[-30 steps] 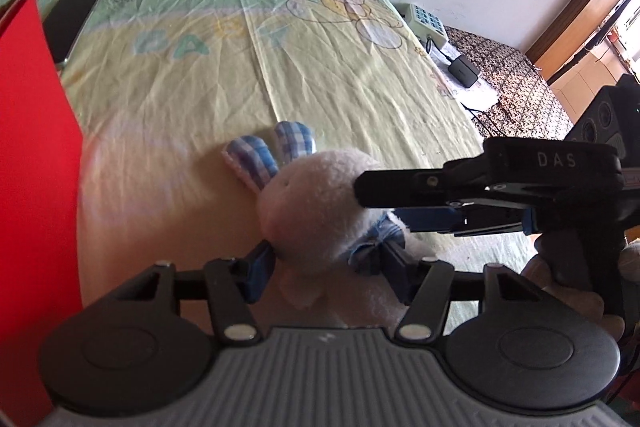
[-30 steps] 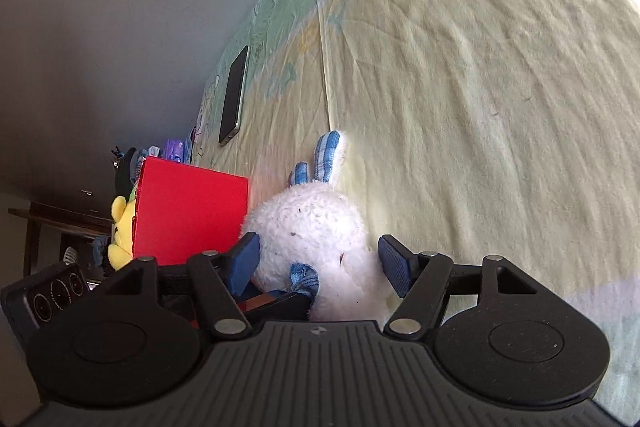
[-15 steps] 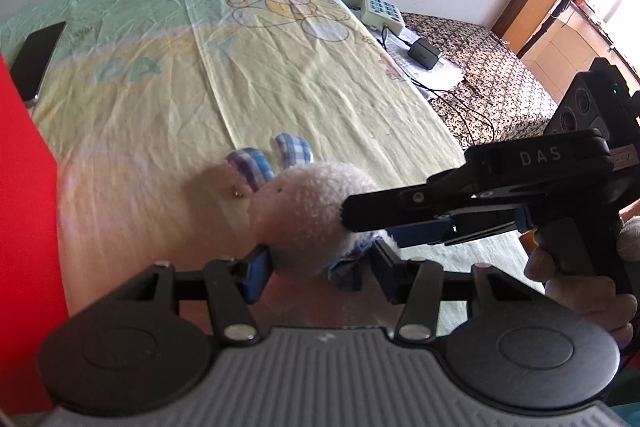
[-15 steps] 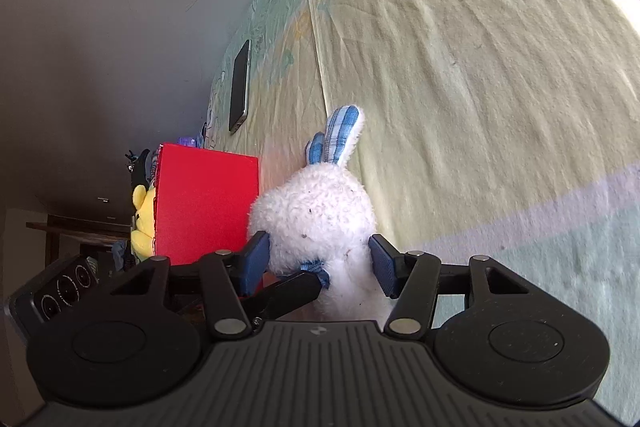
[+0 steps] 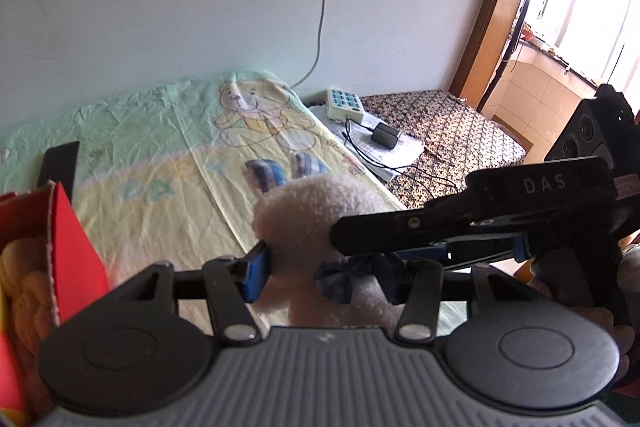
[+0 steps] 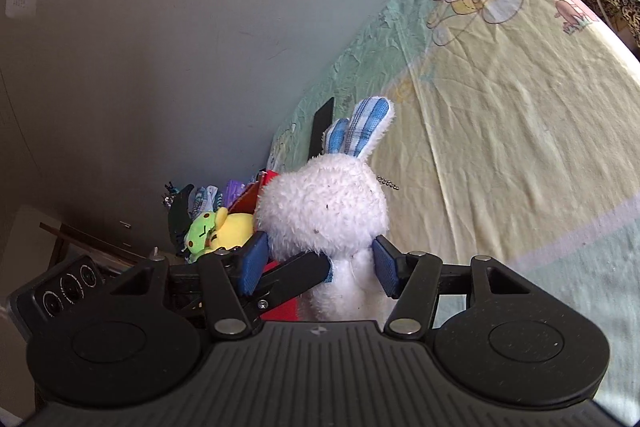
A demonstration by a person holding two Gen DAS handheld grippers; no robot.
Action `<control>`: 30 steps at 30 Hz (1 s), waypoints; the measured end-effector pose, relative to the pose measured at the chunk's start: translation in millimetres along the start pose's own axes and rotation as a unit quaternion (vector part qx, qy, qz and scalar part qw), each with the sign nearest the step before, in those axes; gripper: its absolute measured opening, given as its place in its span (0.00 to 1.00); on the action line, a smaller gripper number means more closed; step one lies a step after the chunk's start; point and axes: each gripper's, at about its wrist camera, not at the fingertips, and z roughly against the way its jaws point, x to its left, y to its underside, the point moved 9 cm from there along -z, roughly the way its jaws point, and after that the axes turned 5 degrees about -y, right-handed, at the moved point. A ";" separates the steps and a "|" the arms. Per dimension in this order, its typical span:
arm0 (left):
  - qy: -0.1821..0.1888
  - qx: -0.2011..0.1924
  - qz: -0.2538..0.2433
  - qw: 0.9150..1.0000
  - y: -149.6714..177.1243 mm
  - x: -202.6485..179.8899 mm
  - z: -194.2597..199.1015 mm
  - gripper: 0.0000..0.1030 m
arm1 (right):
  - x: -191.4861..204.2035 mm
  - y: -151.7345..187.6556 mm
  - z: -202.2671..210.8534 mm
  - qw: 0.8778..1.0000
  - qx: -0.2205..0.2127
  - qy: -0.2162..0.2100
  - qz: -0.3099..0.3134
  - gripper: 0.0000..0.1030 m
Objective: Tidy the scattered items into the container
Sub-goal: 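Lift the white bunny with the right gripper and carry it over the box, then lower the white bunny into the box beside the tiger plush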
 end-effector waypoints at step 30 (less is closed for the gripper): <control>-0.063 0.016 0.075 0.995 48.6 192.4 56.9 0.52 | 88.1 64.8 -186.4 0.981 0.084 0.120 0.123 0.59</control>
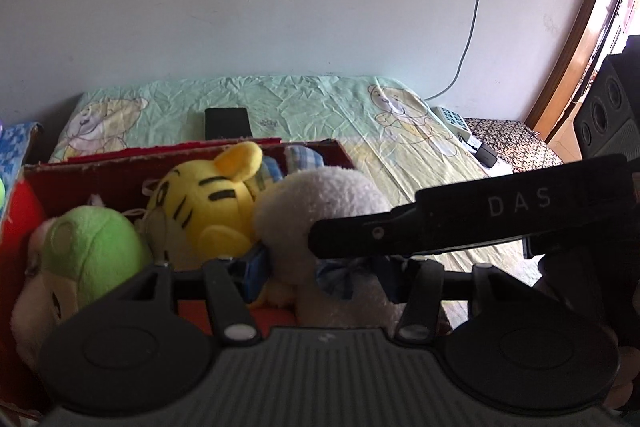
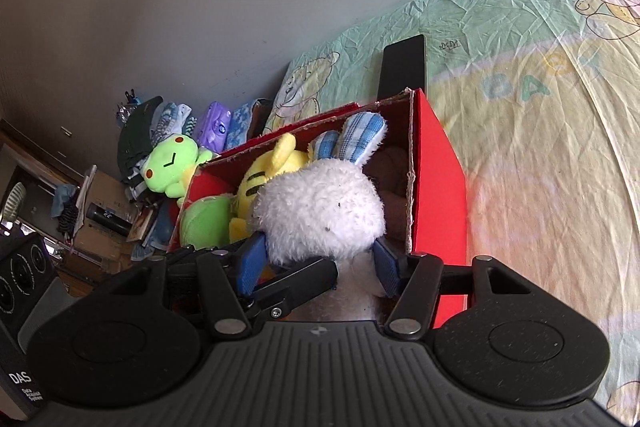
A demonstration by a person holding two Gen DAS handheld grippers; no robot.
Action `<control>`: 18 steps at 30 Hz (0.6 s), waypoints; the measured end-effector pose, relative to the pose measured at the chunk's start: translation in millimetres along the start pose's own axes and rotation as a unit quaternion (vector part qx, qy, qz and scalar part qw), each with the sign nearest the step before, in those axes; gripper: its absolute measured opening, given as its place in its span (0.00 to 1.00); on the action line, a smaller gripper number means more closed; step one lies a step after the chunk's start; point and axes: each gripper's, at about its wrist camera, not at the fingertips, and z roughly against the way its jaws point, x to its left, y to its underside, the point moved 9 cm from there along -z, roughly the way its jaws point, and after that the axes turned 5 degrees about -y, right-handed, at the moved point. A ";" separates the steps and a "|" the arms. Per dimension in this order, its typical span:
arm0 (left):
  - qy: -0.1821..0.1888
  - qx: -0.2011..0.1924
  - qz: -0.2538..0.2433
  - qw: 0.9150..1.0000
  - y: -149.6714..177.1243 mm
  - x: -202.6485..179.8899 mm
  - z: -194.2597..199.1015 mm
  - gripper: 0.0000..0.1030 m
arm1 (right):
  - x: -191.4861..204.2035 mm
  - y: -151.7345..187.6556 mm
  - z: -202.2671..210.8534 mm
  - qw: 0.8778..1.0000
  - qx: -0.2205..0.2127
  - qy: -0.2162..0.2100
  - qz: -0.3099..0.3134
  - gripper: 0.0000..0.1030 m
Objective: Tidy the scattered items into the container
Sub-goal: 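Lower the white bunny into the box beside the tiger plush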
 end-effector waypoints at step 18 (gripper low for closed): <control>0.031 -0.018 -0.017 0.999 4.4 -1.3 35.8 0.63 | 16.3 -0.8 17.4 0.996 -0.051 0.063 0.021 0.37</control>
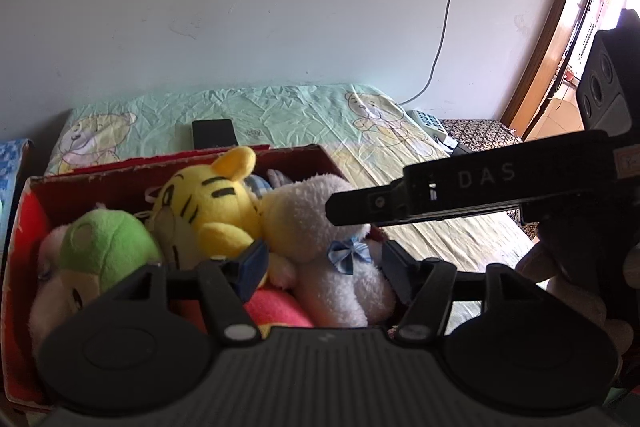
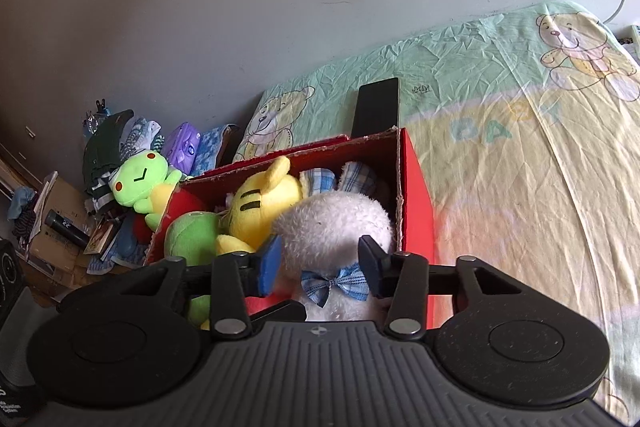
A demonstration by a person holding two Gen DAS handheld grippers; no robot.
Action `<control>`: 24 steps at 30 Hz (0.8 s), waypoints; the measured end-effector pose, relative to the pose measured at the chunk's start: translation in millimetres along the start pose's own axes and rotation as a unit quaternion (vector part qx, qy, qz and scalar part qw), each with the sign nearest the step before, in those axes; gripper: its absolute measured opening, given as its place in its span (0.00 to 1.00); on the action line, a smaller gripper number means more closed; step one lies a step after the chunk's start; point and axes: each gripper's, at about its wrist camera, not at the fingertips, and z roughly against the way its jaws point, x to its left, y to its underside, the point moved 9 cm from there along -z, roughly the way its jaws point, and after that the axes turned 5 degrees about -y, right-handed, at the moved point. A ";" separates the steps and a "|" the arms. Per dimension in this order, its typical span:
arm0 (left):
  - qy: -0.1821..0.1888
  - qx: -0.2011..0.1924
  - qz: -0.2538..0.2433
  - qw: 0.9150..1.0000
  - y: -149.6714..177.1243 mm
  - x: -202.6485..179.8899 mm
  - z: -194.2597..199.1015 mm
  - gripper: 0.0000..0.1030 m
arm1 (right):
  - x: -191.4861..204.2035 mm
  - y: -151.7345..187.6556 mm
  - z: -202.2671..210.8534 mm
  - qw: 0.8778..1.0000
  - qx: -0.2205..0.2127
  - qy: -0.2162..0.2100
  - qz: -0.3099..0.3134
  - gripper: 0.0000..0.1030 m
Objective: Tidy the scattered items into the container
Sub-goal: 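Lower the white bunny into the box beside the tiger plush, then open the right gripper and withdraw it from the bunny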
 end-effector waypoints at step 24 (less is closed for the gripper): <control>-0.222 0.050 0.076 0.971 8.1 38.9 37.2 0.83 | 10.9 17.0 32.0 0.997 0.006 0.047 0.053 0.42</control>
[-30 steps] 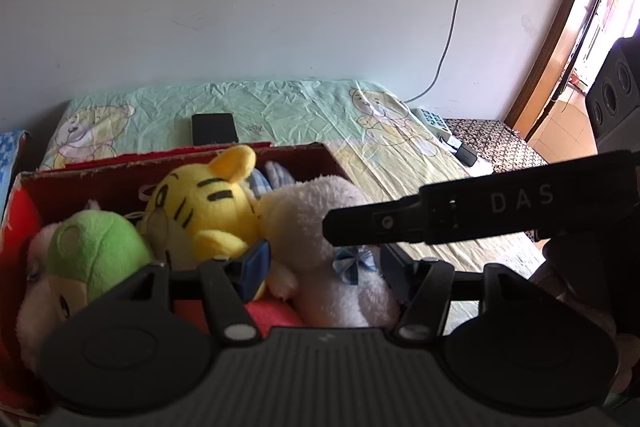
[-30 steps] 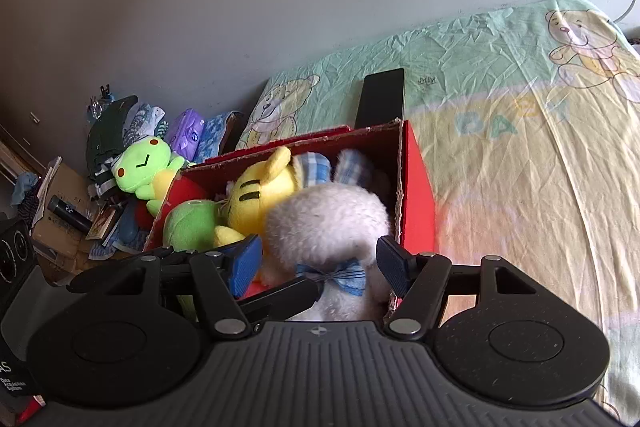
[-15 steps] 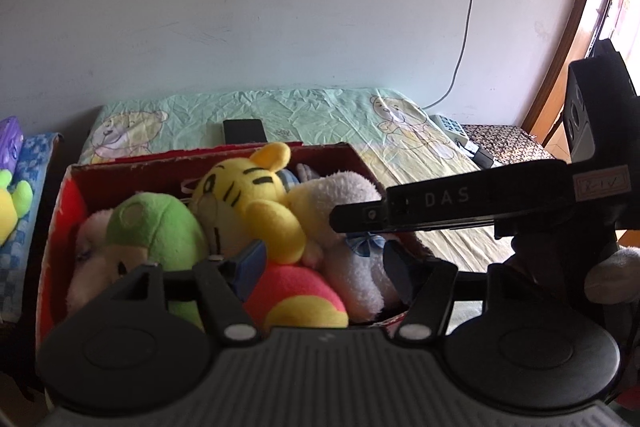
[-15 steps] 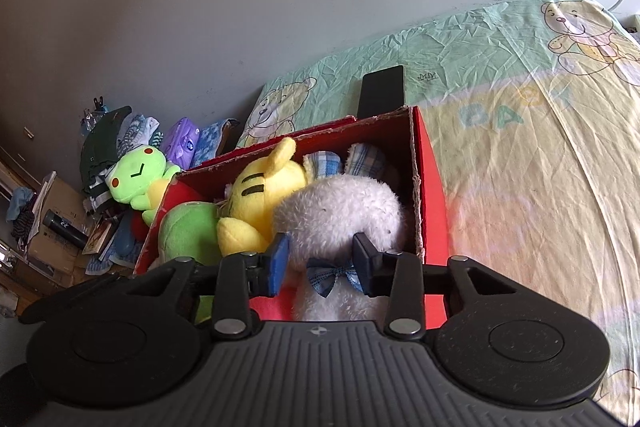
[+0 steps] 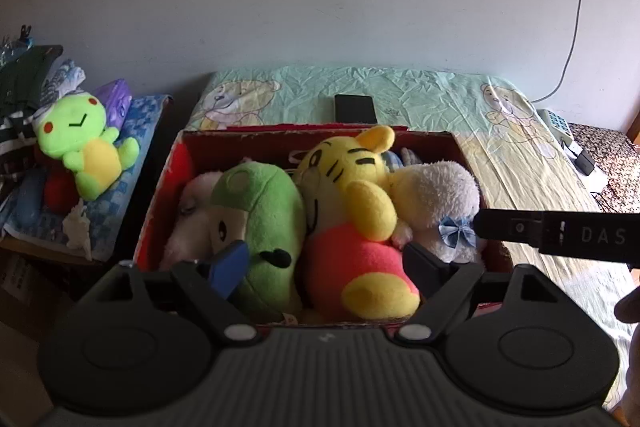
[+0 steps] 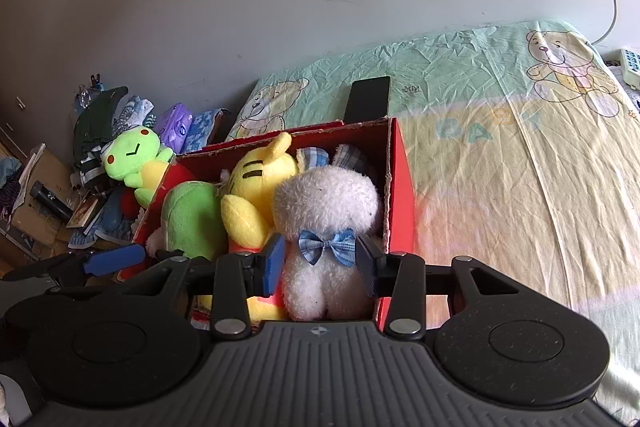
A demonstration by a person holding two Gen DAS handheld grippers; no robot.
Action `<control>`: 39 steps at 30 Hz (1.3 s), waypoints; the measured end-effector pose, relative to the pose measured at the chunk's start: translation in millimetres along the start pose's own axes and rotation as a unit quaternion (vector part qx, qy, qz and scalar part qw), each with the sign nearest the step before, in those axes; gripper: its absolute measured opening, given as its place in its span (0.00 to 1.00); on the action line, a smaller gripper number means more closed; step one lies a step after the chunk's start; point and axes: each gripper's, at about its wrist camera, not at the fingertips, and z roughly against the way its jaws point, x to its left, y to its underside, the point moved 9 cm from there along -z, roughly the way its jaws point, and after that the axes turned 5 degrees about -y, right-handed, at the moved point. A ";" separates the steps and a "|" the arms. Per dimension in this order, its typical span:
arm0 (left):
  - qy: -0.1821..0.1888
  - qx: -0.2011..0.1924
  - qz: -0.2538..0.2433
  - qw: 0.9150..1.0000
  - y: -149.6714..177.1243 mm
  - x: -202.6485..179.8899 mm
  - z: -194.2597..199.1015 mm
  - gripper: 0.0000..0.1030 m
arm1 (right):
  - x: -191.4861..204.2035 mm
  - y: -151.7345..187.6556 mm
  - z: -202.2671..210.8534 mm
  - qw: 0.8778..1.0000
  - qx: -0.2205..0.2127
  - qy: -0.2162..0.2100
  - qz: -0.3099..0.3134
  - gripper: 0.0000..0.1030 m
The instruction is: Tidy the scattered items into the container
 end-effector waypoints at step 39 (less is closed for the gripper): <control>-0.099 0.072 -0.033 0.992 65.5 -97.2 -2.6 0.97 | -86.7 54.5 60.3 0.991 0.002 0.134 -0.028 0.51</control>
